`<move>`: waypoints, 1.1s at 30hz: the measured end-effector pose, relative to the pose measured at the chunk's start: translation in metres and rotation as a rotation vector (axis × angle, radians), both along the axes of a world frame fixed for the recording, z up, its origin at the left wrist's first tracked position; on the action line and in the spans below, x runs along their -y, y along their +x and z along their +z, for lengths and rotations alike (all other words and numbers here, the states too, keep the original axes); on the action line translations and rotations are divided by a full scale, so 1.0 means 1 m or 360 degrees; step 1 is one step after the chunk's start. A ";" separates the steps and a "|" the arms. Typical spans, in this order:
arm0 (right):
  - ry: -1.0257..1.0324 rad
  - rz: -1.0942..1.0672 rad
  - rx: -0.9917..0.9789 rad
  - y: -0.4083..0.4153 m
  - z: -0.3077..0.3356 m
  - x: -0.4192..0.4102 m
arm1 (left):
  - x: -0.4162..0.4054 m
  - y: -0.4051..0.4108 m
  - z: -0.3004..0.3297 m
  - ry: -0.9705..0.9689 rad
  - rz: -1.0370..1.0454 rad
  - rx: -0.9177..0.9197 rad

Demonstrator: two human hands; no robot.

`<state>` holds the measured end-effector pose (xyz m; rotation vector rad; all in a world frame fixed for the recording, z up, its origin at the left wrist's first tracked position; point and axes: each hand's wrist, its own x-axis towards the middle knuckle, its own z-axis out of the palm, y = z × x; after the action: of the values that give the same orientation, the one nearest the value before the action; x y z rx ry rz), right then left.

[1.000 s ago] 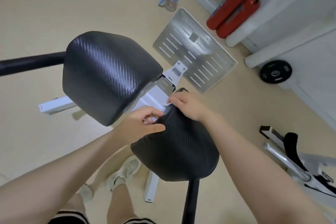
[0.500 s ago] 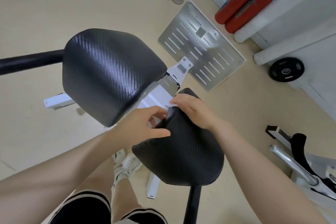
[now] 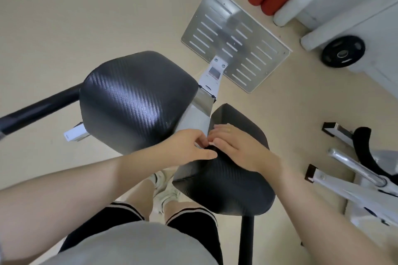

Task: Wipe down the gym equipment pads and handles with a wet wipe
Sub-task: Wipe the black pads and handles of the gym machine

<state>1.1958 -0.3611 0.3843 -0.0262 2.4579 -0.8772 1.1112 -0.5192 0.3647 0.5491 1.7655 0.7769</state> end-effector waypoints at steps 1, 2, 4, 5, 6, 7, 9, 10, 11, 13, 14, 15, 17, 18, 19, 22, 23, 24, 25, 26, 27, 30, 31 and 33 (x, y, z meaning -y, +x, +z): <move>0.0010 -0.0041 0.0017 -0.002 -0.003 -0.002 | -0.002 -0.001 -0.002 -0.0013 -0.0005 0.0016; -0.0001 -0.0066 0.0050 -0.007 -0.008 -0.005 | -0.004 -0.002 -0.004 -0.0022 -0.0015 0.0017; -0.0071 -0.0093 0.0162 -0.022 -0.022 -0.015 | -0.009 -0.002 -0.007 -0.0018 -0.0022 -0.0004; -0.0085 -0.0110 0.0226 -0.031 -0.033 -0.021 | -0.011 -0.002 -0.008 -0.0014 0.0001 -0.0010; -0.0053 -0.0125 0.0293 -0.040 -0.045 -0.029 | -0.013 -0.001 -0.009 -0.0020 0.0029 -0.0010; 0.0020 -0.0140 0.0364 -0.048 -0.058 -0.037 | -0.015 0.000 -0.009 -0.0028 0.0050 -0.0014; 0.0176 -0.0173 0.0462 -0.061 -0.085 -0.054 | -0.019 0.000 -0.010 -0.0049 0.0079 -0.0030; 0.0238 -0.0194 0.0485 -0.066 -0.094 -0.060 | -0.021 -0.002 -0.009 -0.0067 0.0087 -0.0035; 0.0280 -0.0201 0.0488 -0.068 -0.102 -0.064 | -0.023 -0.003 -0.008 -0.0082 0.0085 -0.0040; 0.0326 -0.0195 0.0445 -0.067 -0.105 -0.068 | -0.027 -0.005 -0.007 -0.0119 0.0023 -0.0036; 0.0337 -0.0153 0.0377 -0.063 -0.099 -0.065 | -0.029 -0.006 -0.006 -0.0147 -0.0045 -0.0028; 0.0324 -0.0092 0.0254 -0.056 -0.090 -0.061 | -0.031 -0.006 -0.006 -0.0174 -0.0124 -0.0028; 0.0188 0.0015 -0.0026 -0.038 -0.063 -0.047 | -0.034 -0.004 -0.007 -0.0195 -0.0194 -0.0044; 0.0105 0.0039 -0.0098 -0.028 -0.050 -0.040 | -0.035 -0.002 -0.007 -0.0186 -0.0175 -0.0050; 0.0046 0.0047 -0.0125 -0.018 -0.039 -0.033 | -0.036 -0.001 -0.008 -0.0173 -0.0133 -0.0053; -0.0016 0.0041 -0.0131 -0.006 -0.032 -0.036 | -0.038 0.000 -0.007 -0.0146 0.0029 -0.0026; -0.0018 0.0072 -0.0130 -0.009 -0.036 -0.040 | -0.040 0.000 -0.008 -0.0139 0.0082 0.0005; -0.0024 0.0106 -0.0119 -0.015 -0.042 -0.046 | -0.043 0.000 -0.009 -0.0131 0.0135 0.0044; -0.0034 0.0121 -0.0088 -0.022 -0.051 -0.052 | -0.045 0.000 -0.011 -0.0126 0.0188 0.0076; -0.0055 0.0098 -0.0026 -0.029 -0.061 -0.059 | -0.049 0.000 -0.013 -0.0131 0.0235 0.0096; -0.0076 0.0058 0.0038 -0.036 -0.073 -0.067 | -0.052 0.001 -0.015 -0.0136 0.0270 0.0103; -0.0105 -0.0077 0.0181 -0.052 -0.103 -0.087 | -0.064 0.000 -0.025 -0.0114 0.0296 0.0095; -0.0104 -0.0148 0.0235 -0.056 -0.110 -0.093 | -0.067 -0.001 -0.029 -0.0103 0.0319 0.0137; -0.0181 -0.0397 0.0362 -0.058 -0.121 -0.106 | -0.076 -0.005 -0.033 -0.0093 0.0363 0.0234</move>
<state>1.1382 -0.2548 0.2630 0.3282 2.2267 -1.0624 1.1058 -0.4431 0.3312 0.2470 1.7261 0.8964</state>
